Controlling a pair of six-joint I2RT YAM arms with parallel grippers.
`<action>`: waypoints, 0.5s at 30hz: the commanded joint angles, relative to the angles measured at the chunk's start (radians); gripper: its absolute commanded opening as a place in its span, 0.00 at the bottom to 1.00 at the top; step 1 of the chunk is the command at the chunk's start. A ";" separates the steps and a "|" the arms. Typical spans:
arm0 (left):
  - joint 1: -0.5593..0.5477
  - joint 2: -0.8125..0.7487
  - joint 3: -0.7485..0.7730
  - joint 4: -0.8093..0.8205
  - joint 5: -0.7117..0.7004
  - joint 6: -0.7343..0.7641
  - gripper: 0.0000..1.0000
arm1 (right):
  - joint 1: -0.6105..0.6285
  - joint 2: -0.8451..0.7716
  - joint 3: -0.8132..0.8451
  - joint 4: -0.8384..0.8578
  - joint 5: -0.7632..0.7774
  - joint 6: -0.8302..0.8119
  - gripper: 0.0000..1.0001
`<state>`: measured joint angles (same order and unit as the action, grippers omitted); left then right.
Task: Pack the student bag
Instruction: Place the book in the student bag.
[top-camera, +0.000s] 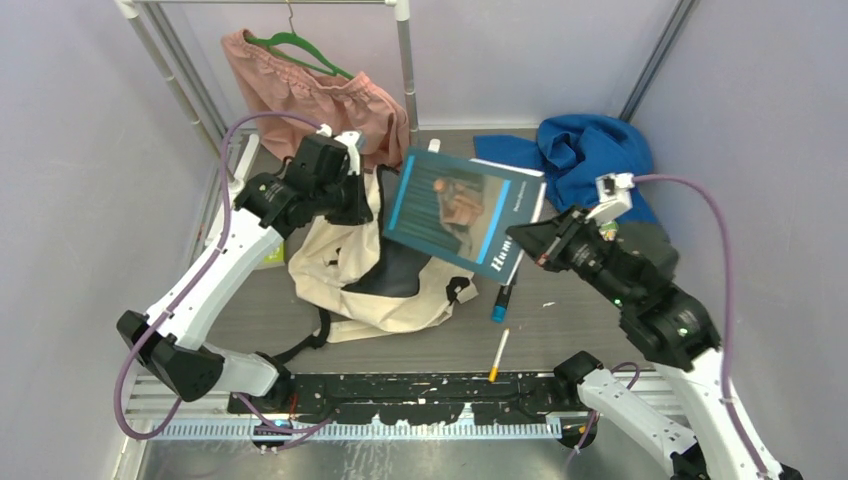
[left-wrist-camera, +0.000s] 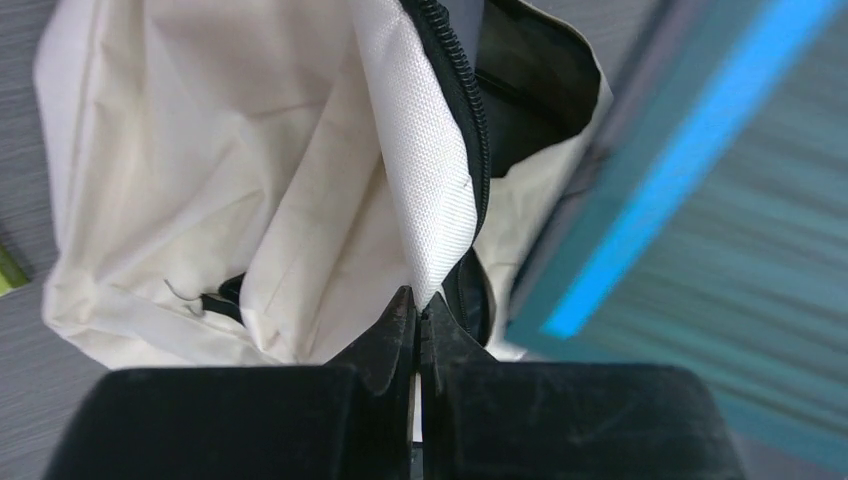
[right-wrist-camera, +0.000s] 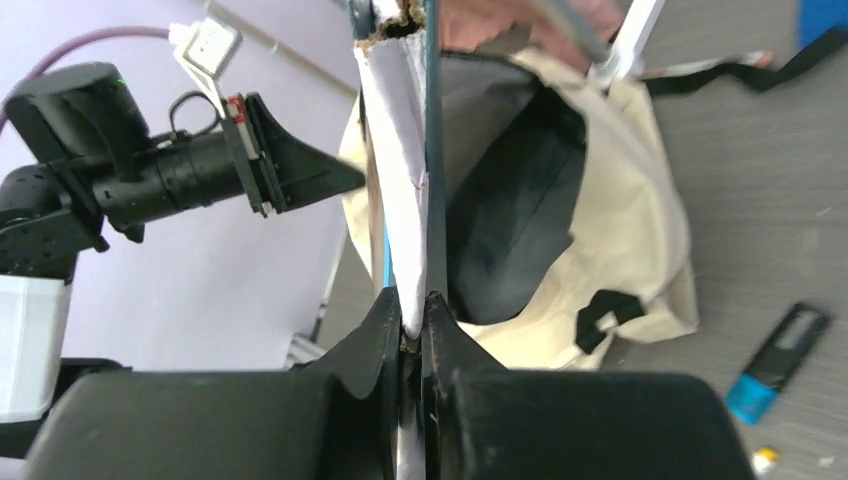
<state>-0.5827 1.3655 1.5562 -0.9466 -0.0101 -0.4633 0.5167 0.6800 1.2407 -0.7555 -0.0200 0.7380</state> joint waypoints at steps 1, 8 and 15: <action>0.011 -0.056 -0.006 0.097 0.089 -0.020 0.00 | 0.001 -0.021 -0.261 0.323 -0.186 0.268 0.01; 0.036 -0.077 0.033 0.113 0.141 -0.041 0.00 | 0.003 -0.006 -0.479 0.464 -0.157 0.421 0.01; 0.046 -0.093 0.044 0.138 0.215 -0.045 0.00 | 0.002 0.014 -0.542 0.469 -0.125 0.437 0.01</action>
<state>-0.5426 1.3262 1.5417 -0.9310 0.1131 -0.4950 0.5167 0.7021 0.7124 -0.4385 -0.1513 1.1145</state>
